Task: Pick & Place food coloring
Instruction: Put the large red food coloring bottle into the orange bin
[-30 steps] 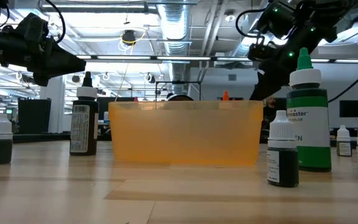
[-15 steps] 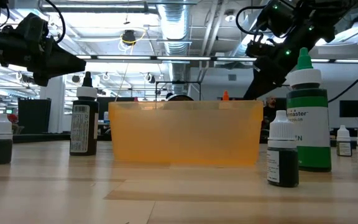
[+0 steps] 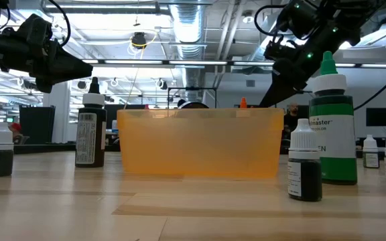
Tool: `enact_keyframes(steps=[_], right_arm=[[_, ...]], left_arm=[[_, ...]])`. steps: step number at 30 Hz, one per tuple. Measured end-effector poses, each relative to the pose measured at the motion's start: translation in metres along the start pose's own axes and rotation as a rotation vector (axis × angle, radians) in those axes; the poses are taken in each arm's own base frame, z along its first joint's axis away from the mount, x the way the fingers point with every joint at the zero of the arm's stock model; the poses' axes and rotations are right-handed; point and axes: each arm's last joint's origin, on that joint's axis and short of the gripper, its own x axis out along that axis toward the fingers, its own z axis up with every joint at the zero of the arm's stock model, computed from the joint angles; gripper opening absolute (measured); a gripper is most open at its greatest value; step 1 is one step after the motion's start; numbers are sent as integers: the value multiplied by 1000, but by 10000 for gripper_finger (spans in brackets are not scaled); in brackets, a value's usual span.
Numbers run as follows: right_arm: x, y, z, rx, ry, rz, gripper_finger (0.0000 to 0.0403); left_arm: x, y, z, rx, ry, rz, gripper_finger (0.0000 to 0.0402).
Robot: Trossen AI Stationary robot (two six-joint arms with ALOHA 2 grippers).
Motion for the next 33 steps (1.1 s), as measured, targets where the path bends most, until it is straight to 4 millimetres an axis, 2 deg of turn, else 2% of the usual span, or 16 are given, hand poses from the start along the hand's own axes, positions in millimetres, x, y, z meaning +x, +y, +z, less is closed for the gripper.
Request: enact_keyframes(steps=[18,25,33], right_arm=[[2,-7,2,58,-17,4,249],[30,-1,-8,64,84,-5,249],[53,-1,-10,78,76,-18,249]], left_arm=[[0,0,0,13,0,0,93],[0,0,0,13,0,0,93],[0,0,0,13,-1,0,93]])
